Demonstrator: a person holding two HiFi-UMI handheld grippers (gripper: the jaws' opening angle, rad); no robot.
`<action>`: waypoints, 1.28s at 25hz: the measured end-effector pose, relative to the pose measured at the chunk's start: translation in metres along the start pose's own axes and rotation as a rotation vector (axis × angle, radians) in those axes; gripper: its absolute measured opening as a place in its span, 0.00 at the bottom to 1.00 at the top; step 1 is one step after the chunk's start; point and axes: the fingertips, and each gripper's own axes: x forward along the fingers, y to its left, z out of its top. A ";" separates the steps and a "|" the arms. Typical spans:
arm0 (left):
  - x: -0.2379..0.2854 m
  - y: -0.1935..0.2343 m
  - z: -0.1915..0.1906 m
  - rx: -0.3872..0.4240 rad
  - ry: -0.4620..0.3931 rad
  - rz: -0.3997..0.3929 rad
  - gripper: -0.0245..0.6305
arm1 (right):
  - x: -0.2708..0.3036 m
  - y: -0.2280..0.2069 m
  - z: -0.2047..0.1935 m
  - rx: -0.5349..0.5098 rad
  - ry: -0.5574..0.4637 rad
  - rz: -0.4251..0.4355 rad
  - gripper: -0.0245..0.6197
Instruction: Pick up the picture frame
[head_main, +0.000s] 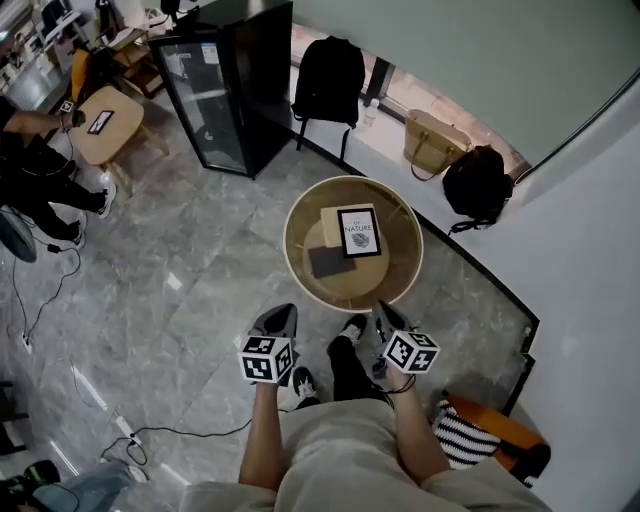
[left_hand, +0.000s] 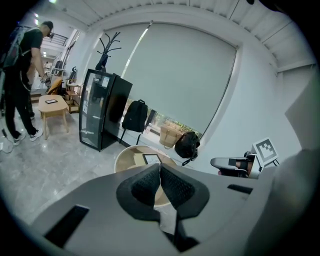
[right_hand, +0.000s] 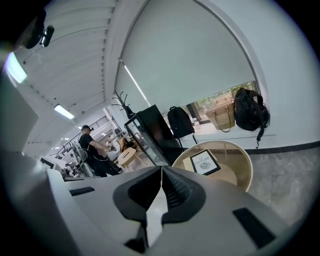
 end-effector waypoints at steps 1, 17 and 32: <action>0.010 -0.001 0.002 -0.005 0.014 -0.004 0.07 | 0.005 -0.010 0.002 0.023 0.000 -0.008 0.09; 0.221 -0.087 0.074 0.136 0.192 -0.105 0.07 | 0.071 -0.156 0.092 0.179 0.054 0.066 0.09; 0.323 -0.089 0.044 0.138 0.360 -0.175 0.07 | 0.144 -0.238 0.073 0.227 0.198 0.036 0.09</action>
